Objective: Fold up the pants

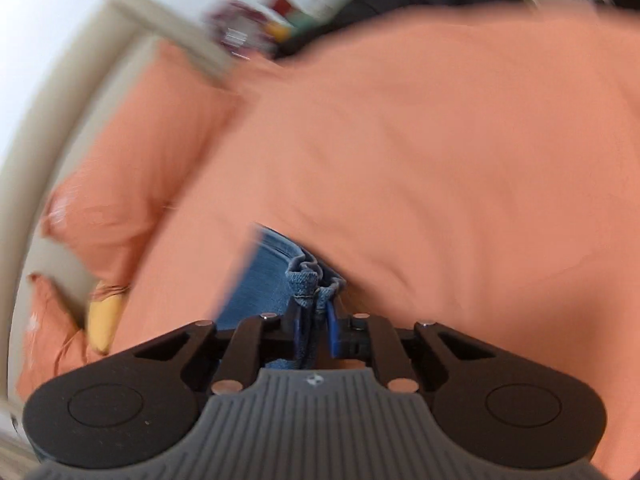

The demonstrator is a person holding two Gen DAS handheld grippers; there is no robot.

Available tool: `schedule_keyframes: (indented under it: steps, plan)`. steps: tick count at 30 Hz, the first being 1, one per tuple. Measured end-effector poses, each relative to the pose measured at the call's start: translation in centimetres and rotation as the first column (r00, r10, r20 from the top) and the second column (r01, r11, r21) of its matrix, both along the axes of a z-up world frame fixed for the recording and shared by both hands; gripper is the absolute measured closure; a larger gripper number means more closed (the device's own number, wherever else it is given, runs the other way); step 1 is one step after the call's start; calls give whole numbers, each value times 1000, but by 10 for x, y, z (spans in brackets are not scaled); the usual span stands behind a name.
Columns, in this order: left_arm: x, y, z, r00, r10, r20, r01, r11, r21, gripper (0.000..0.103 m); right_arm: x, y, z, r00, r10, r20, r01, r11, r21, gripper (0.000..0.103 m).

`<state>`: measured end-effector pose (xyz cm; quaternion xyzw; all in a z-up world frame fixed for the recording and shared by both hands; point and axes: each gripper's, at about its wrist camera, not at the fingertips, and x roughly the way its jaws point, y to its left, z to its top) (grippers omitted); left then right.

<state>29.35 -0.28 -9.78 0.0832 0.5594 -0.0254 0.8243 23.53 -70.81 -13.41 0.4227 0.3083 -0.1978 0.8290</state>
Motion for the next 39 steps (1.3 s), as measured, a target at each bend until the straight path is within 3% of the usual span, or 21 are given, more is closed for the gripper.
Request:
schedule_keyframes:
  steps: [3, 8, 13, 16, 19, 21, 23, 28, 32, 39]
  plan:
    - [-2, -1, -14, 995, -30, -99, 32, 999, 15, 92, 11, 0, 17, 994, 57, -97, -65, 994, -84, 96]
    - [-2, -12, -60, 980, -44, -192, 57, 996, 64, 92, 13, -5, -35, 964, 33, -264, -48, 997, -53, 96]
    - [8, -5, -84, 970, -31, -242, 45, 997, 56, 92, 10, -6, -53, 968, 16, -250, -29, 999, -45, 96]
    - [15, -9, -86, 960, -66, -273, 93, 992, 84, 89, 10, -4, -51, 964, 30, -266, -48, 997, -61, 96]
    - [19, -12, -78, 948, -125, -293, 164, 980, 113, 75, 9, -2, -50, 959, 42, -279, -64, 996, -70, 95]
    - [16, -15, -68, 931, -174, -320, 222, 968, 119, 44, 9, -2, -48, 958, 49, -283, -74, 994, -78, 95]
    - [9, -18, -55, 911, -235, -339, 285, 953, 105, 43, 9, 0, -45, 957, 57, -284, -85, 992, -88, 95]
    - [-3, -36, -7, 886, -373, -275, 404, 912, 65, 43, 10, 2, -29, 958, 94, -271, -131, 984, -119, 95]
    - [8, -72, 21, 869, -476, -133, 487, 870, 69, 45, 14, 6, -4, 953, 163, -257, -210, 964, -164, 95]
    - [62, -155, 24, 791, -604, 91, 599, 797, 84, 57, 17, 11, 23, 931, 253, -264, -309, 930, -200, 95]
